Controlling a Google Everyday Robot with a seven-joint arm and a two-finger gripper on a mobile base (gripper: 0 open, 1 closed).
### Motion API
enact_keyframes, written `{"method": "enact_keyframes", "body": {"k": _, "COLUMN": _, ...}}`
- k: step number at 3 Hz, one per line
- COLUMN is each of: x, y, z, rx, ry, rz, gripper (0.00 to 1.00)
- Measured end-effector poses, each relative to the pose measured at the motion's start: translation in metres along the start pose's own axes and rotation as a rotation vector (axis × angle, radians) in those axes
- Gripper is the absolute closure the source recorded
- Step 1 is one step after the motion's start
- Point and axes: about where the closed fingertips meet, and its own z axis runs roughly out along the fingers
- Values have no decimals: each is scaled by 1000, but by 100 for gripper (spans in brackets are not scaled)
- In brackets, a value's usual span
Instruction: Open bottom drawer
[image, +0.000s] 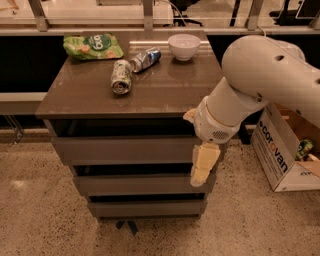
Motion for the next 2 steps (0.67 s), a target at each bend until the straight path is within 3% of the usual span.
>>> {"method": "enact_keyframes", "body": {"k": 1, "x": -6, "y": 18, "z": 49, "rx": -29, "ry": 38, "rz": -49, "gripper": 0}}
{"method": "enact_keyframes", "body": {"k": 2, "x": -15, "y": 37, "z": 121, "rx": -21, "ry": 97, "rz": -110, "gripper": 0}}
